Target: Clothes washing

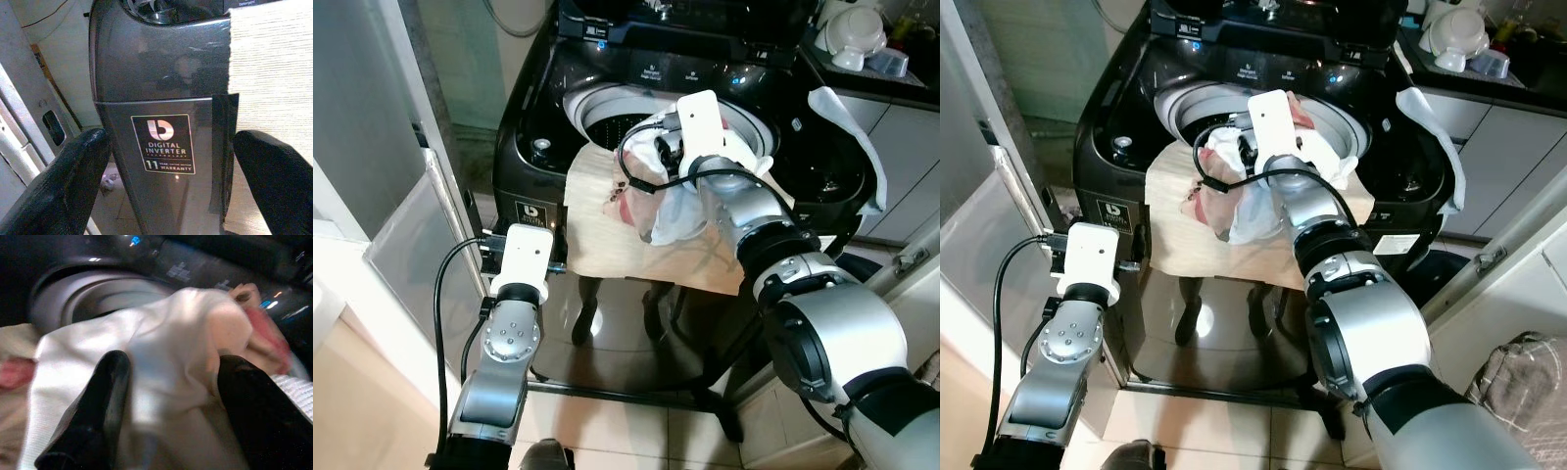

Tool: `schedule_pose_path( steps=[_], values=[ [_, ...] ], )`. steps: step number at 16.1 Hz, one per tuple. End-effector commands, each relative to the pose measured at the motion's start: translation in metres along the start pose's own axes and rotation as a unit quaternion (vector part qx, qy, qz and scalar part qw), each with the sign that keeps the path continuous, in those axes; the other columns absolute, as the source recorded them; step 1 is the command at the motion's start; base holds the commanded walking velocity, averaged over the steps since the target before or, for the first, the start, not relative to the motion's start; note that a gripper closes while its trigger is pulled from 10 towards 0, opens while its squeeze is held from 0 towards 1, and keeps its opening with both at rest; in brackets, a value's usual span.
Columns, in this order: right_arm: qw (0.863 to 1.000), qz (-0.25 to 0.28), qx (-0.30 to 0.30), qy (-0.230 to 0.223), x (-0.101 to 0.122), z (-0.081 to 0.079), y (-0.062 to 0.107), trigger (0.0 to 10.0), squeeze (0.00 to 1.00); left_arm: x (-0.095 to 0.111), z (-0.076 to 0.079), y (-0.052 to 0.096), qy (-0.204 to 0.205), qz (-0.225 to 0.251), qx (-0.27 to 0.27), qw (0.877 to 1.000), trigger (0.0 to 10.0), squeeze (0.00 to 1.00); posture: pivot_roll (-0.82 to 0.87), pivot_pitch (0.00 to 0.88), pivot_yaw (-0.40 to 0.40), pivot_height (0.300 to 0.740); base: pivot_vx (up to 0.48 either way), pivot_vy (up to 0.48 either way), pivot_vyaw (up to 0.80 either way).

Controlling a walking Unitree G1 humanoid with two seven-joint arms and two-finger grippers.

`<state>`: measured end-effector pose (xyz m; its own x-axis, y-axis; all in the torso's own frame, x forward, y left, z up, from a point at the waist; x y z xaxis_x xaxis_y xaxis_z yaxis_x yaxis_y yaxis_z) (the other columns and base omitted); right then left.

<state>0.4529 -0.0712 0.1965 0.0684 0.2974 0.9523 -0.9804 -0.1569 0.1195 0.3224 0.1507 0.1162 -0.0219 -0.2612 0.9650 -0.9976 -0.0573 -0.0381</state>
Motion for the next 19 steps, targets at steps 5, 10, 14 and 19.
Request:
schedule_pose_path(
  steps=[5,10,14,19],
  values=[
    [0.991,0.104,-0.065,0.056,0.043,0.010,0.001,10.0,0.00,0.007,0.002,-0.004,-0.003,0.009,-0.003,1.000,10.0,0.00,0.24,0.021,-0.087,0.740,0.000,0.000,0.00],
    [0.990,0.097,-0.053,-0.087,0.041,0.018,0.000,10.0,0.00,0.011,0.006,-0.007,0.001,0.017,-0.011,1.000,10.0,0.00,0.21,0.015,-0.078,0.740,0.000,0.000,0.00],
    [0.986,0.095,-0.047,-0.127,0.027,0.021,0.002,10.0,0.00,0.013,0.008,-0.010,-0.002,0.024,-0.016,1.000,10.0,0.00,0.18,0.010,-0.063,0.740,0.000,0.000,0.00],
    [0.980,0.115,-0.050,-0.153,0.053,0.036,0.006,10.0,0.00,0.014,0.013,-0.010,0.000,0.026,-0.027,0.999,10.0,0.00,0.17,0.012,-0.066,0.740,0.000,0.000,0.00]
  ],
)
Point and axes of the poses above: a point about 5 cm out from each wrist's last joint towards the gripper, its own y axis pointing back from the gripper into the wrist, its own x axis along the axis of the wrist's last joint, z = x × y, the point moved 4 cm from there along -y, pointing out of the wrist towards the gripper, and after that the axes turned 2 degrees about y, right-handed, at the moved point
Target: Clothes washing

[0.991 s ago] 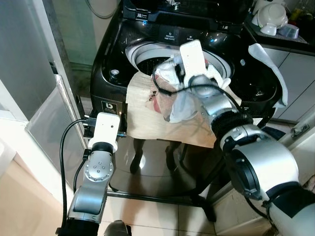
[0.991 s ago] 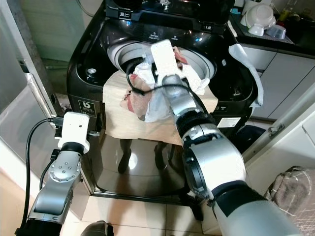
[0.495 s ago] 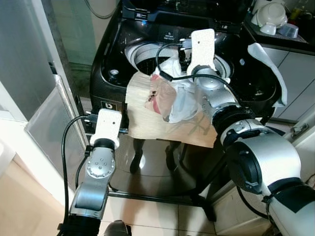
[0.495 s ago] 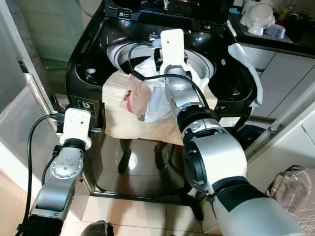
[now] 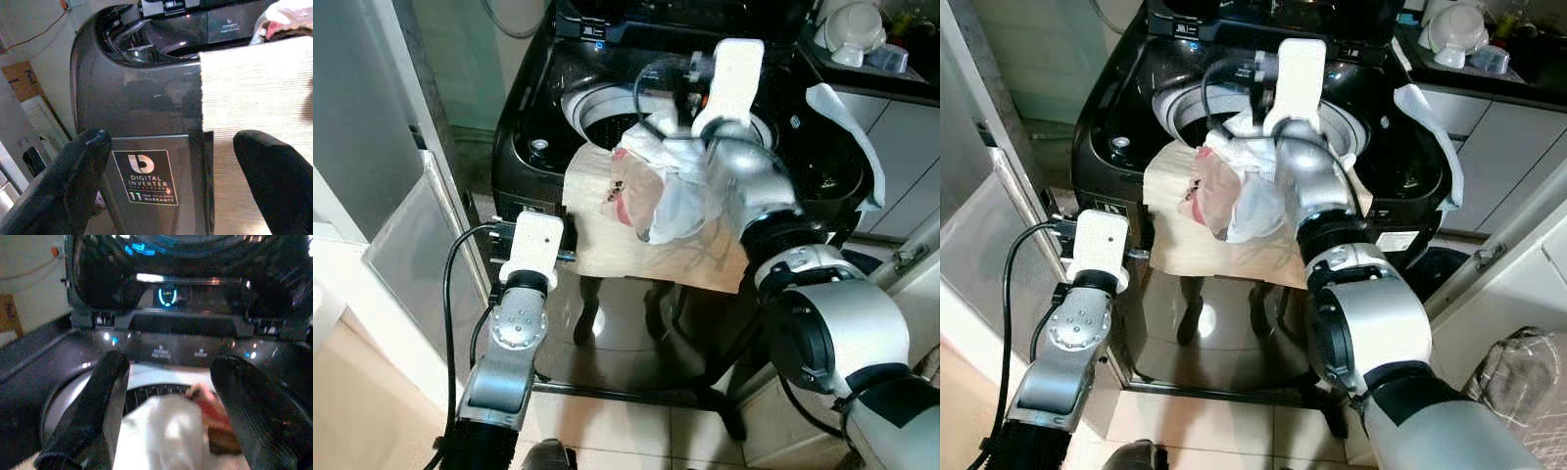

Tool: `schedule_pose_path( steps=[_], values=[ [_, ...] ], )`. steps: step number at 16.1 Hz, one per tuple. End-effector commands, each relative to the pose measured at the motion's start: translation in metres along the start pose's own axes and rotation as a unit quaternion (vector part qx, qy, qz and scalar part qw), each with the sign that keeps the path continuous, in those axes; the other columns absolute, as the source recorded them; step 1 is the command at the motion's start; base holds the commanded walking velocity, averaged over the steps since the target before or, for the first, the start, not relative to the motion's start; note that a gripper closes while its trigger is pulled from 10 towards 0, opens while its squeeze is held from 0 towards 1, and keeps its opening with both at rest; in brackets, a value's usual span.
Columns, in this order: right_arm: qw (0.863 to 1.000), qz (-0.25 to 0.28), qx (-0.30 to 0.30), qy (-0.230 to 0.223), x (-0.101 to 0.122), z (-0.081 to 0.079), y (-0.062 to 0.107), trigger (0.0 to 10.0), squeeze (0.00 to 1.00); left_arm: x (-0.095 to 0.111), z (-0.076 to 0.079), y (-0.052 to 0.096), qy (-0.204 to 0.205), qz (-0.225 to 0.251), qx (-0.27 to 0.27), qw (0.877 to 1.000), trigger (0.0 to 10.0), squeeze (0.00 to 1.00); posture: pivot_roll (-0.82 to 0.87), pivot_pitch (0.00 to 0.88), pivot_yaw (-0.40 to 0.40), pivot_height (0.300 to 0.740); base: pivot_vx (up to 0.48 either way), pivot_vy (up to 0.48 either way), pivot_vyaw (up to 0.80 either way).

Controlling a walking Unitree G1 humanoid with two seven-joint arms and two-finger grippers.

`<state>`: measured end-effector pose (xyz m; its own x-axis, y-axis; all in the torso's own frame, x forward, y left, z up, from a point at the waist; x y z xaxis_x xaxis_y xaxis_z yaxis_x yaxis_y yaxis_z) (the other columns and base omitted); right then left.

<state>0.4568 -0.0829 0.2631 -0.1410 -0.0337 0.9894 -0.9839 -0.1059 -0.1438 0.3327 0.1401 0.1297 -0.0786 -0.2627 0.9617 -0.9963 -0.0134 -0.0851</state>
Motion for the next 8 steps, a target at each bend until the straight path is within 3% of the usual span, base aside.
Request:
schedule_pose_path(
  steps=[1,4,8],
  values=[
    [1.000,-0.010,-0.009,0.000,0.001,0.005,0.003,10.0,0.00,-0.002,0.004,0.001,0.000,-0.003,-0.011,1.000,10.0,0.00,0.17,0.012,-0.067,0.740,0.000,0.000,0.00],
    [0.999,-0.032,0.020,-0.015,0.013,-0.008,0.010,10.0,0.00,-0.004,0.002,0.001,-0.001,-0.007,-0.008,1.000,10.0,0.00,0.17,0.012,-0.070,0.740,0.000,0.000,0.00],
    [0.991,-0.136,0.011,-0.008,-0.020,0.000,0.018,10.0,0.00,-0.006,0.002,0.002,-0.002,-0.013,-0.008,1.000,10.0,0.00,0.17,0.019,-0.075,0.740,0.000,0.000,0.00]
  ],
)
Point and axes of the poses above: a point about 5 cm out from each wrist's last joint towards the gripper, its own y axis pointing back from the gripper into the wrist, its own x axis along the axis of the wrist's last joint, z = x × y, the point moved 4 cm from there along -y, pointing out of the wrist towards the gripper, and after that the axes turned 2 degrees about y, right-handed, at the moved point
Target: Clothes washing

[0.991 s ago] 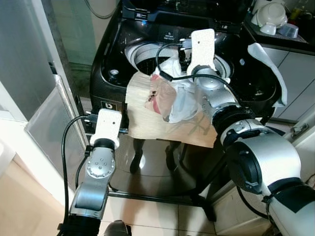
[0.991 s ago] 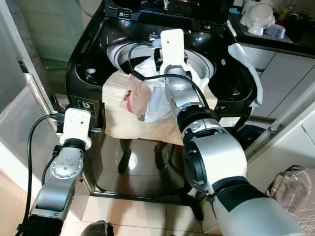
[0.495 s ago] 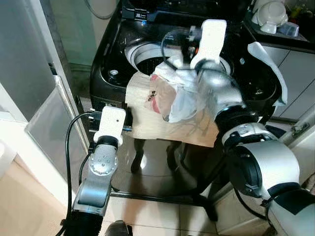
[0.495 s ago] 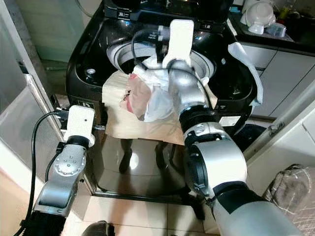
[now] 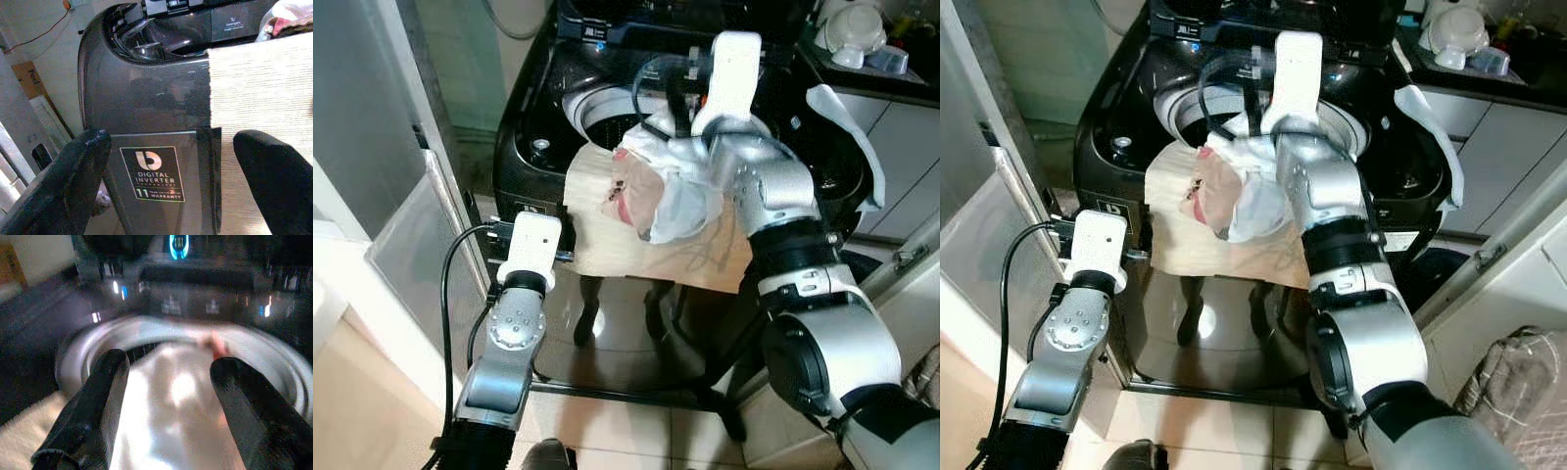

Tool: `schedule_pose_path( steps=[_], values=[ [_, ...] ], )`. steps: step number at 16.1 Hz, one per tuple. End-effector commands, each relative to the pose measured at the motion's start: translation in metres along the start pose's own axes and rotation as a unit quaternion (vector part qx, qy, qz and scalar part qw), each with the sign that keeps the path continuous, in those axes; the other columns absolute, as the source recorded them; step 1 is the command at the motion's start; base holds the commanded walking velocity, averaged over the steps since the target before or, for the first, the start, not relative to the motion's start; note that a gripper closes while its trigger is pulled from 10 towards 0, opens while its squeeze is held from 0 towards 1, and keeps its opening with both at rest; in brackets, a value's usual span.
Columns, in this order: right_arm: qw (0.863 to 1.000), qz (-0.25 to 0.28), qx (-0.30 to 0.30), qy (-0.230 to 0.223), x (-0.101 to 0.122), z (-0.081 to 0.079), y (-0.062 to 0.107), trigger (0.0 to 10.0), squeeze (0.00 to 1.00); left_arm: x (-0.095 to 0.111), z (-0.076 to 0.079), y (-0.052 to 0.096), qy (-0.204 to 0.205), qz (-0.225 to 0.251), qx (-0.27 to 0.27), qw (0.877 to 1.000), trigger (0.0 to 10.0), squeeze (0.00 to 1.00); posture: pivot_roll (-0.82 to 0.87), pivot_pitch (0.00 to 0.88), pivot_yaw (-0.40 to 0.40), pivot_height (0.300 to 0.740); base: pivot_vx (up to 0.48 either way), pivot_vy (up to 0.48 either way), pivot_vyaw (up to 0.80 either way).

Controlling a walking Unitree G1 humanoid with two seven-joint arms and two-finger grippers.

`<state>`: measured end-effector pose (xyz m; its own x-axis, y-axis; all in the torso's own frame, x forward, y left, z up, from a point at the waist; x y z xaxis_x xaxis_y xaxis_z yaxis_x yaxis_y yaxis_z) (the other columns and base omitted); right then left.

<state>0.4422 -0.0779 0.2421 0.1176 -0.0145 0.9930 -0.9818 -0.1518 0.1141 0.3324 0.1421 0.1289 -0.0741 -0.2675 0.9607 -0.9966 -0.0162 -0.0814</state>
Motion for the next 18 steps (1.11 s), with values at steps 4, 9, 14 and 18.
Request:
schedule_pose_path(
  steps=[4,9,14,18],
  values=[
    [0.998,-0.055,-0.004,-0.010,-0.015,0.003,0.005,10.0,0.00,-0.006,0.001,0.003,0.001,-0.015,-0.004,1.000,10.0,0.00,0.19,0.024,-0.084,0.740,0.000,0.000,0.00],
    [0.995,-0.078,-0.044,0.038,-0.062,0.012,-0.011,10.0,0.00,-0.007,0.000,0.004,0.001,-0.017,-0.001,1.000,10.0,0.00,0.20,0.028,-0.076,0.740,0.000,0.000,0.00],
    [0.985,-0.052,-0.028,0.165,-0.078,-0.005,-0.013,10.0,0.00,-0.007,0.002,0.003,-0.003,-0.017,-0.008,1.000,10.0,0.00,0.21,0.023,-0.066,0.740,0.000,0.000,0.00],
    [0.985,0.013,-0.089,0.149,-0.050,0.013,-0.015,10.0,0.00,-0.006,0.002,0.002,-0.005,-0.017,-0.009,1.000,10.0,0.00,0.22,0.021,-0.069,0.740,0.000,0.000,0.00]
  ],
)
Point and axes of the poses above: a point about 5 cm out from each wrist's last joint towards the gripper, its own y axis pointing back from the gripper into the wrist, its own x axis along the axis of the wrist's last joint, z = x × y, the point moved 4 cm from there along -y, pointing out of the wrist towards the gripper, and after that the axes turned 2 degrees about y, right-handed, at the moved point
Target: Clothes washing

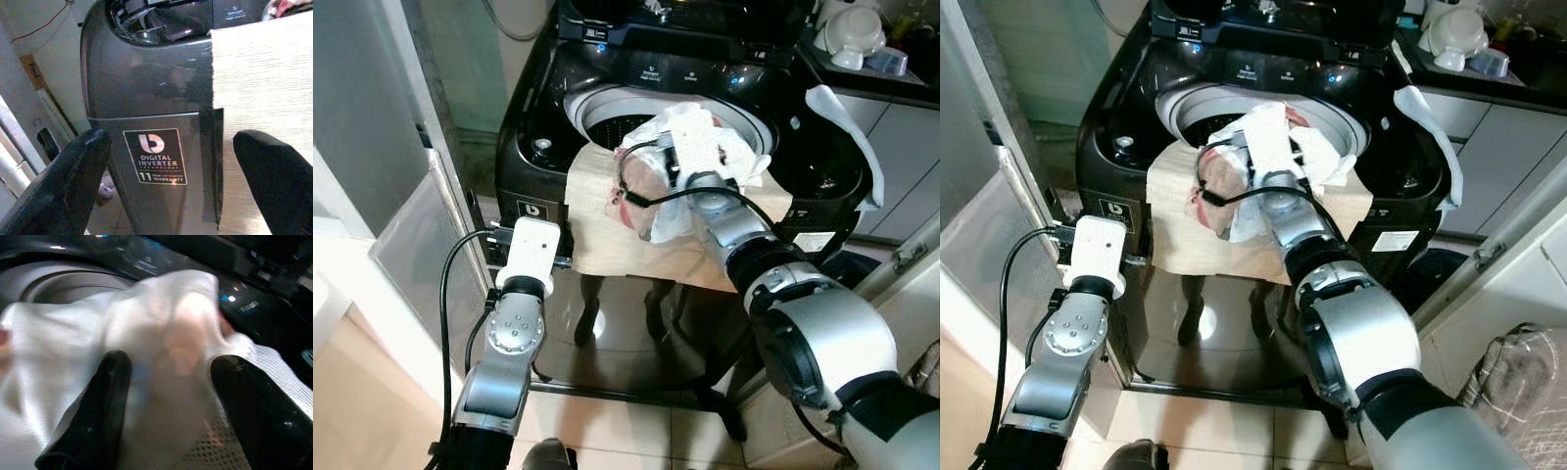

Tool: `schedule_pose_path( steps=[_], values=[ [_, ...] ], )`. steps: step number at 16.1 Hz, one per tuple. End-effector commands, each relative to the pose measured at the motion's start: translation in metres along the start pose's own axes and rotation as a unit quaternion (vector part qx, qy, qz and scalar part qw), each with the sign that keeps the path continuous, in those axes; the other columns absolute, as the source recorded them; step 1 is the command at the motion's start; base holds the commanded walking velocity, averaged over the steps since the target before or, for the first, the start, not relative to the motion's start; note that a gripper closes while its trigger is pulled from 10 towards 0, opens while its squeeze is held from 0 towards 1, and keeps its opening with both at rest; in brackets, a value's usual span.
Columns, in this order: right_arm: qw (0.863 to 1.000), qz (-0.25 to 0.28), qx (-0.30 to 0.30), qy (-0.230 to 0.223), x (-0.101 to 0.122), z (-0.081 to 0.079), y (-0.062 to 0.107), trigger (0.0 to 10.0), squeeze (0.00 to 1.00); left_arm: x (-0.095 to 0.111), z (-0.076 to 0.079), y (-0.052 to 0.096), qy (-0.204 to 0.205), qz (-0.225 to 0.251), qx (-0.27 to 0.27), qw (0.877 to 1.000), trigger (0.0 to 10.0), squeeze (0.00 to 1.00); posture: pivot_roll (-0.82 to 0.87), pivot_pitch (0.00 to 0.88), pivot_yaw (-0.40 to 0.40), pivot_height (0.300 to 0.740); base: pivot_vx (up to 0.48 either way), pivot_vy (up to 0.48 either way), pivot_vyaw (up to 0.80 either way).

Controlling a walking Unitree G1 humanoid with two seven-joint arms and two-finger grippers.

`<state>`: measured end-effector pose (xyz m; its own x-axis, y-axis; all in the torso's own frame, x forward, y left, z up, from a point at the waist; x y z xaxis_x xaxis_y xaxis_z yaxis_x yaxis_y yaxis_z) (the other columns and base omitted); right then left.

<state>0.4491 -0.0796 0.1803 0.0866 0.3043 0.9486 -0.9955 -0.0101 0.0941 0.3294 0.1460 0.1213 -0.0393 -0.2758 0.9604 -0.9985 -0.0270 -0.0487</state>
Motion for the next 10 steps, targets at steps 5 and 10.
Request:
schedule_pose_path(
  steps=[5,10],
  values=[
    [0.990,0.092,-0.012,-0.104,0.045,0.030,-0.004,10.0,0.00,0.001,0.007,-0.003,0.002,0.000,-0.014,1.000,10.0,0.00,0.18,0.021,-0.062,0.740,0.000,0.000,0.00],
    [0.972,0.191,-0.023,-0.134,0.055,0.044,0.009,10.0,0.00,0.061,0.003,-0.008,-0.005,0.135,-0.004,0.991,10.0,0.00,0.12,0.007,-0.046,0.740,0.000,0.000,0.00]
  ],
)
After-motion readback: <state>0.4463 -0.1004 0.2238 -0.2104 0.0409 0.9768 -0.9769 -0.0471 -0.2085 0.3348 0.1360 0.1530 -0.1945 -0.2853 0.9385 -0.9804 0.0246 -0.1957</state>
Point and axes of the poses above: a point about 5 cm out from each wrist's last joint towards the gripper, its own y axis pointing back from the gripper into the wrist, its own x axis along the axis of the wrist's last joint, z = x × y, the point moved 4 cm from there along -y, pointing out of the wrist towards the gripper, and after that the axes turned 2 degrees about y, right-handed, at the moved point
